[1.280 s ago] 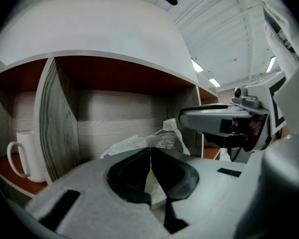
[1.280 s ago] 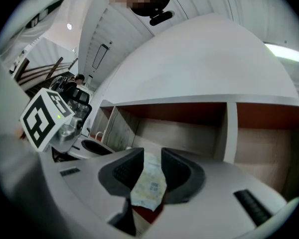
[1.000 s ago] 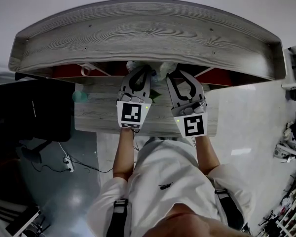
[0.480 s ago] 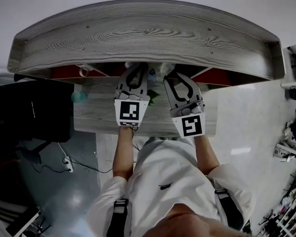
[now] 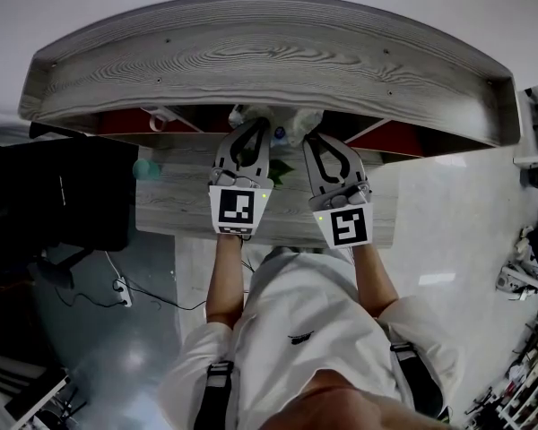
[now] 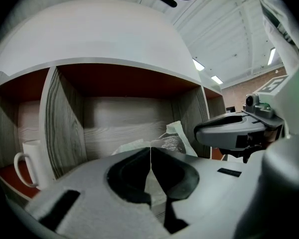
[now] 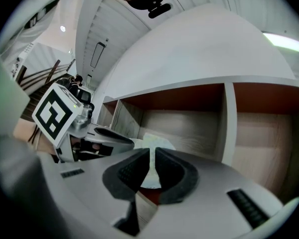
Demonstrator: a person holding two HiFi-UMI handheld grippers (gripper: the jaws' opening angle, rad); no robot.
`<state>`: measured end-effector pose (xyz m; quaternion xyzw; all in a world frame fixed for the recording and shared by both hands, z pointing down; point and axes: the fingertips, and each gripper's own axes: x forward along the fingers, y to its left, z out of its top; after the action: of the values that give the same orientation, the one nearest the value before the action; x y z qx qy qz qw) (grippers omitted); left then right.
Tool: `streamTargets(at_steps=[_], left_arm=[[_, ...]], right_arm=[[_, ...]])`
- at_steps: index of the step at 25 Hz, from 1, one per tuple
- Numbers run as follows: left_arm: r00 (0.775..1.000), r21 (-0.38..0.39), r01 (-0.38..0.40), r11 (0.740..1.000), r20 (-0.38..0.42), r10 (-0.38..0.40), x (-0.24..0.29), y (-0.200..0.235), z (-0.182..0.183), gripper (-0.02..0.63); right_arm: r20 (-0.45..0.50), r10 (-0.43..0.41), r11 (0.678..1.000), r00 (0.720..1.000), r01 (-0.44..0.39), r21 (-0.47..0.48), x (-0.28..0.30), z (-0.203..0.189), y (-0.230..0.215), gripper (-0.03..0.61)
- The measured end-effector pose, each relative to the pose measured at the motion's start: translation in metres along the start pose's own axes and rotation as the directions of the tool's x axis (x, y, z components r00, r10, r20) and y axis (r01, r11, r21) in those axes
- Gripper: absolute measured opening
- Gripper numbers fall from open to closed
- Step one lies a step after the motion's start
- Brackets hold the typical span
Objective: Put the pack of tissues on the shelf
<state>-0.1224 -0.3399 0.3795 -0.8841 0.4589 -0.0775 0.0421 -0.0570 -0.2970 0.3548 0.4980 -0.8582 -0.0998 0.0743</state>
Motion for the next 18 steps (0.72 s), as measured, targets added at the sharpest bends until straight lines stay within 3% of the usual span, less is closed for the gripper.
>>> streamTargets(at_steps=[18], left_arm=[[1.0,0.001,-0.001,1.0,0.012,0.001,-0.015,-0.009,0.006,0.029]], right_arm=[[-0.008,0.007,1.0,1.0,-0.007,-0.006,-0.011,0.002,0.006,0.04]])
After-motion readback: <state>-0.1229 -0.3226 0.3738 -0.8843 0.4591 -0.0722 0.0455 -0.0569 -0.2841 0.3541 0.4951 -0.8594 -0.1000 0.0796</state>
